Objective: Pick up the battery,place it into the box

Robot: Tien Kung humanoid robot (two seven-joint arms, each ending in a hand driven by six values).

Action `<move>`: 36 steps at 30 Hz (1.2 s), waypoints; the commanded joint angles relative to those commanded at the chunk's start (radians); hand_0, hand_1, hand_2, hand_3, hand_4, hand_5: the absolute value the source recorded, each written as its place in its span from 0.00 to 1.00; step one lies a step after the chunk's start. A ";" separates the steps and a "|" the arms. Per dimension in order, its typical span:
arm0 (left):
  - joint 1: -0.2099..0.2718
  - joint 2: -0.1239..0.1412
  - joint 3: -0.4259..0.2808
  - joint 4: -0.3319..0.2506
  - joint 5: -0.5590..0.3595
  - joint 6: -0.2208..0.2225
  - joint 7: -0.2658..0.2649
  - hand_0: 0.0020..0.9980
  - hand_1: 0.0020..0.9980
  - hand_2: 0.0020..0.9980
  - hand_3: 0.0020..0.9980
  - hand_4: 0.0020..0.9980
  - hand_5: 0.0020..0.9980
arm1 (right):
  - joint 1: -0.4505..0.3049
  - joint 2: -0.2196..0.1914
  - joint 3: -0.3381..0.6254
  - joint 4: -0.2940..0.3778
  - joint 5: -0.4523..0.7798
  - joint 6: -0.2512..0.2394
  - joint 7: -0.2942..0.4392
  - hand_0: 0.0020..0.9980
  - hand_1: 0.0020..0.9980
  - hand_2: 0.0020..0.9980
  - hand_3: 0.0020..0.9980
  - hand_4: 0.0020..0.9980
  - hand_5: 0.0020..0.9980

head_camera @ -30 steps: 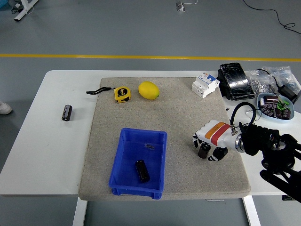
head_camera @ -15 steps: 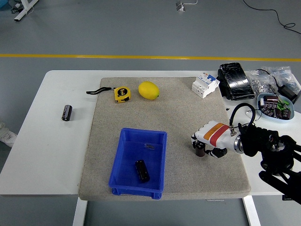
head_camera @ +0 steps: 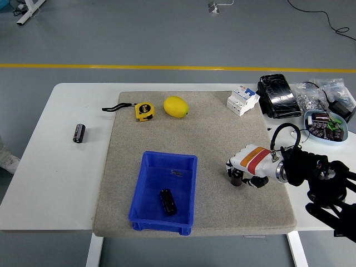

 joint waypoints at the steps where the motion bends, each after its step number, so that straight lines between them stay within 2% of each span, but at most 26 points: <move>1: 0.000 0.000 0.000 0.000 0.001 0.000 0.000 0.67 0.64 0.66 0.63 0.65 0.68 | 0.000 0.000 0.001 0.000 0.001 0.000 0.000 0.45 0.43 0.50 0.48 0.66 0.00; 17: -0.008 0.001 0.002 0.001 0.000 0.001 -0.001 0.67 0.64 0.66 0.63 0.65 0.68 | 0.010 -0.010 0.021 0.022 0.016 0.002 0.000 0.45 0.41 0.47 0.46 0.67 0.00; 23: -0.010 0.002 0.001 0.002 0.001 0.001 -0.001 0.67 0.63 0.66 0.63 0.65 0.68 | 0.021 -0.017 0.040 0.068 0.040 0.012 -0.007 0.45 0.41 0.47 0.46 0.67 0.00; 28: -0.012 0.005 0.000 0.002 0.003 0.000 0.000 0.67 0.63 0.66 0.63 0.65 0.68 | 0.032 -0.018 0.055 0.135 0.062 0.020 -0.017 0.44 0.41 0.47 0.46 0.68 0.00; 36: -0.011 0.008 -0.005 0.002 0.012 -0.005 0.002 0.67 0.63 0.66 0.64 0.65 0.68 | 0.074 0.038 0.029 0.200 0.077 0.033 -0.031 0.46 0.41 0.47 0.46 0.69 0.00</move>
